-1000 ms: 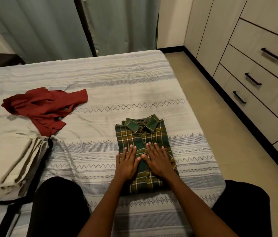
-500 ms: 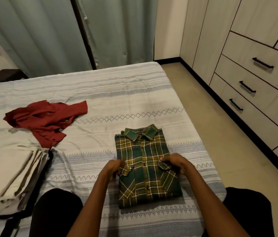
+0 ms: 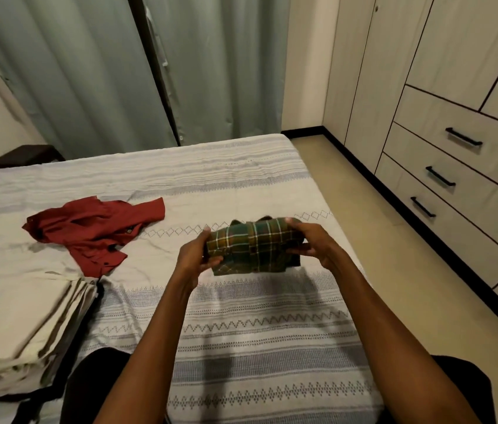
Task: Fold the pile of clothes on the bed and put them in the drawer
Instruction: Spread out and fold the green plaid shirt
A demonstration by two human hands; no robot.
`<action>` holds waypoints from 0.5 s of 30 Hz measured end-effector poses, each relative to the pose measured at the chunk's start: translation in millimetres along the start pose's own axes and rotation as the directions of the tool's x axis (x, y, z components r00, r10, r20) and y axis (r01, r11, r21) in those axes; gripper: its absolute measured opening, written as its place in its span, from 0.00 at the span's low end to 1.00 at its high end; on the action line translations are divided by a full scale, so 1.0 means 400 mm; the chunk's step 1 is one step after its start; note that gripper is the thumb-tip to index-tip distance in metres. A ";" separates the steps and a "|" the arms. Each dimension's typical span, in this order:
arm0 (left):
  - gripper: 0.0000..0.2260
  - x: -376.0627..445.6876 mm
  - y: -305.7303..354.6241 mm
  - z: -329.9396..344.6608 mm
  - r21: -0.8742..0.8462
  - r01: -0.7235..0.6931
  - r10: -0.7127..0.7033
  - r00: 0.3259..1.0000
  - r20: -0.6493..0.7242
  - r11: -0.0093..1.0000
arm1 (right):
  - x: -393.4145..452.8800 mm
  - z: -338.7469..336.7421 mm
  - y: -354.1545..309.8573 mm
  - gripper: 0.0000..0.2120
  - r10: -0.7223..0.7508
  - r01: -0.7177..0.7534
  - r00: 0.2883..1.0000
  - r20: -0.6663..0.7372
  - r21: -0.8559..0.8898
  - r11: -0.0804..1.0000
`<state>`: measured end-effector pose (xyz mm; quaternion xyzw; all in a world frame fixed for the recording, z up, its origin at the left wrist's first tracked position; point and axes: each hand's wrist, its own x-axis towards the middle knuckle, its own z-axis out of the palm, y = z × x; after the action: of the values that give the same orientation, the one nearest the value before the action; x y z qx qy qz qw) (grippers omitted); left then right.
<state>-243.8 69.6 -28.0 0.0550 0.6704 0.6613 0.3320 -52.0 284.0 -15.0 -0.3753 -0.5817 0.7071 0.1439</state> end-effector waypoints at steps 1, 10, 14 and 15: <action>0.17 -0.006 0.012 0.010 -0.015 -0.057 0.056 0.997 -0.043 0.998 | 0.006 0.009 -0.007 0.22 -0.043 0.044 0.998 -0.048 0.017 0.999; 0.20 -0.096 -0.288 -0.006 0.280 -0.079 0.128 0.979 -0.161 0.957 | -0.063 0.024 0.285 0.25 -0.111 0.025 0.941 -0.319 -0.262 0.965; 0.19 -0.122 -0.405 -0.031 0.451 -0.072 0.152 0.978 -0.144 0.890 | -0.082 0.018 0.460 0.24 -0.089 -0.050 0.913 -0.397 -0.327 0.944; 0.16 -0.129 -0.394 -0.024 0.452 -0.097 0.185 0.971 -0.154 0.887 | -0.069 0.019 0.472 0.27 -0.126 -0.057 0.894 -0.430 -0.387 0.920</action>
<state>-151.2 15.9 -155.2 0.1133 0.8259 0.5167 0.1952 5.4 207.5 -180.2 -0.5379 -0.6686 0.4692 0.2086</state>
